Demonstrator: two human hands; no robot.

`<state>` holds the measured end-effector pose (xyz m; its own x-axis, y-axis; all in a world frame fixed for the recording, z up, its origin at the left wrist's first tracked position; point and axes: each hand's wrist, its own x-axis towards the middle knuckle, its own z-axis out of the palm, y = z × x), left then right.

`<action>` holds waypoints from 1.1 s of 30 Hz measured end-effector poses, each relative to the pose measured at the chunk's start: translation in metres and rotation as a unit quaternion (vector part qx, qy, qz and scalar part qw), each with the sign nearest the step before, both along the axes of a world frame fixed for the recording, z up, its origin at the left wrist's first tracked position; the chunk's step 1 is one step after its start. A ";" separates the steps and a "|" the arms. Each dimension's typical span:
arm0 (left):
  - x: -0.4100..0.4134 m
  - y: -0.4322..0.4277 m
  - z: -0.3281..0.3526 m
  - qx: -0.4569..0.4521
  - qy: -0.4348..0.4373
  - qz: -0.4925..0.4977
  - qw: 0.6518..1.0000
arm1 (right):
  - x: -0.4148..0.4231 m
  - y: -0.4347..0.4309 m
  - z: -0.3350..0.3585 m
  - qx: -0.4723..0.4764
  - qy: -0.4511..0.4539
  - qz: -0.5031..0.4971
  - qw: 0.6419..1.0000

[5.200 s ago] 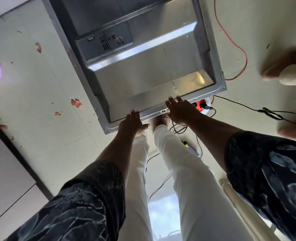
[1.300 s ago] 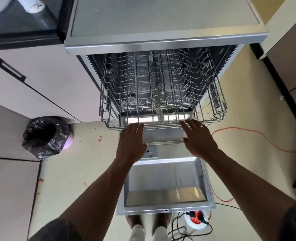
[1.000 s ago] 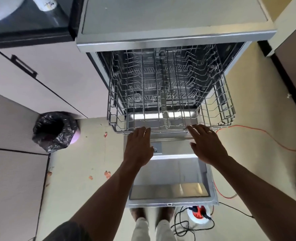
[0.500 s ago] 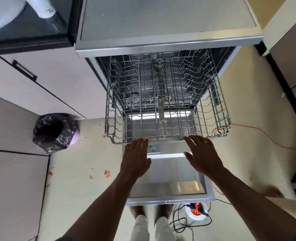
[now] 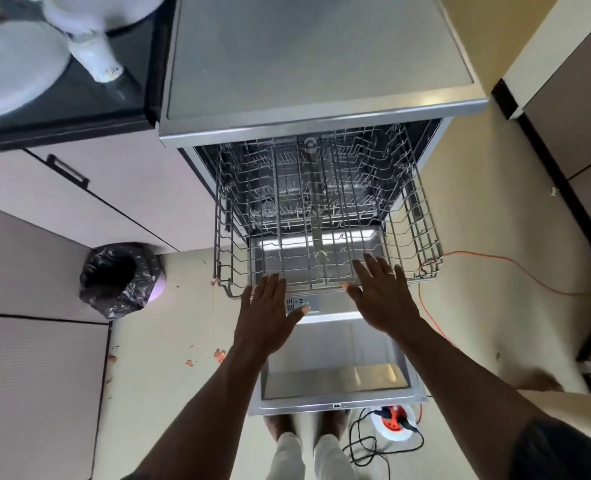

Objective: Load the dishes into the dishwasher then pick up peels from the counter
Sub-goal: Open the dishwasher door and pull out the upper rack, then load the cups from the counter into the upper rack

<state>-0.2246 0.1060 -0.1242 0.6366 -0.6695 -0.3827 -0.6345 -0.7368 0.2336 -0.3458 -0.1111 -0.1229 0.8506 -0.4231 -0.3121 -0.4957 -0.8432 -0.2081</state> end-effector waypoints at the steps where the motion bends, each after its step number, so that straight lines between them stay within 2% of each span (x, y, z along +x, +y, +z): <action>1: 0.000 0.000 0.010 0.003 0.000 0.002 1.000 | 0.000 0.002 0.008 -0.002 0.001 -0.001 1.000; 9: -0.004 0.000 0.074 -0.018 0.003 0.043 0.999 | 0.008 0.014 0.072 0.009 -0.007 -0.015 1.000; 17: -0.001 0.014 0.119 -0.027 -0.030 0.068 0.997 | 0.031 0.040 0.122 0.022 -0.046 -0.006 0.999; 30: 0.030 0.116 0.188 -0.037 -0.133 0.208 0.968 | 0.098 0.117 0.207 0.014 -0.104 0.097 0.990; 33: 0.043 0.125 0.200 -0.037 -0.111 0.210 0.971 | 0.111 0.120 0.212 -0.001 -0.101 0.099 0.990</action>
<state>-0.1814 0.2312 0.0754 0.9208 -0.3535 -0.1648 -0.3226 -0.9278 0.1875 -0.2349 0.0089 0.0886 0.9617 -0.2429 -0.1269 -0.2699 -0.9199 -0.2846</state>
